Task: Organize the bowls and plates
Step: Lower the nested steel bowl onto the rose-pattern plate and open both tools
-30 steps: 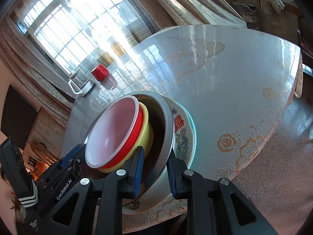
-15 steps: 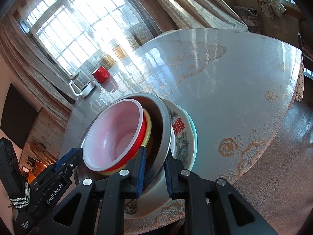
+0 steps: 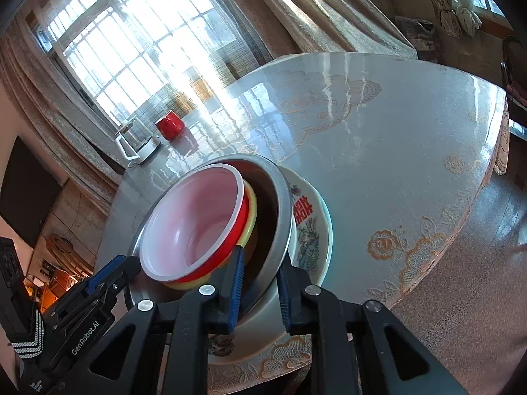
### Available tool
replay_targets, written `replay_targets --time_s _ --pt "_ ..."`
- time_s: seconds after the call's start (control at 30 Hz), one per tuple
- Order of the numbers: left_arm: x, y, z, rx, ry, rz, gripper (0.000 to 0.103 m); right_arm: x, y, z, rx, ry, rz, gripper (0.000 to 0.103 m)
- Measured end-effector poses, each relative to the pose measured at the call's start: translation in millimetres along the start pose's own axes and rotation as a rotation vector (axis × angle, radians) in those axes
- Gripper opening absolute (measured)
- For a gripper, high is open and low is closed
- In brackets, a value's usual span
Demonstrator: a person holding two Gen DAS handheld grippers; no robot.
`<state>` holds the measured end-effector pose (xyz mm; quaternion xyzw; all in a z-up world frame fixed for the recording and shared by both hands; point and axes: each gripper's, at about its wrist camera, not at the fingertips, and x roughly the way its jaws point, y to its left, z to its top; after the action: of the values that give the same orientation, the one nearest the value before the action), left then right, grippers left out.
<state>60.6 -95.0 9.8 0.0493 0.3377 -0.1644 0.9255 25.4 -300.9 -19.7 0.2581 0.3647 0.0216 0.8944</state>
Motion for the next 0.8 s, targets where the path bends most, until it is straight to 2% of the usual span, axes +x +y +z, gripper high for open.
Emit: replay_targets --time_s 0.17,0.37,0.43,0.5,0.53,0.6,0.67,0.8 --pt "4 0 3 0.012 -0.005 0.014 0.020 -2 3 -4 0.004 0.007 -0.007 0.019" --pt "-2 6 3 -0.018 -0.001 -0.007 0.021 1 1 -3 0.014 -0.004 0.017 0.023" --pt "-7 8 1 -0.020 -0.004 -0.007 0.026 -1 2 -4 0.008 -0.015 0.022 0.026" --pt "-11 10 -2 -0.026 -0.006 -0.002 0.038 -6 5 -5 -0.013 -0.038 0.012 0.032" --pt "-13 11 -4 -0.028 -0.006 -0.004 0.041 -8 6 -6 -0.023 -0.045 0.005 0.033" --pt "-18 14 -7 -0.034 -0.007 -0.001 0.049 -12 6 -7 -0.039 -0.062 -0.005 0.035" --pt "-23 17 -12 -0.036 -0.006 0.006 0.052 -17 6 -9 -0.050 -0.083 -0.020 0.036" --pt "-33 20 -21 -0.040 -0.017 0.017 0.068 -27 8 -11 -0.069 -0.114 -0.041 0.039"
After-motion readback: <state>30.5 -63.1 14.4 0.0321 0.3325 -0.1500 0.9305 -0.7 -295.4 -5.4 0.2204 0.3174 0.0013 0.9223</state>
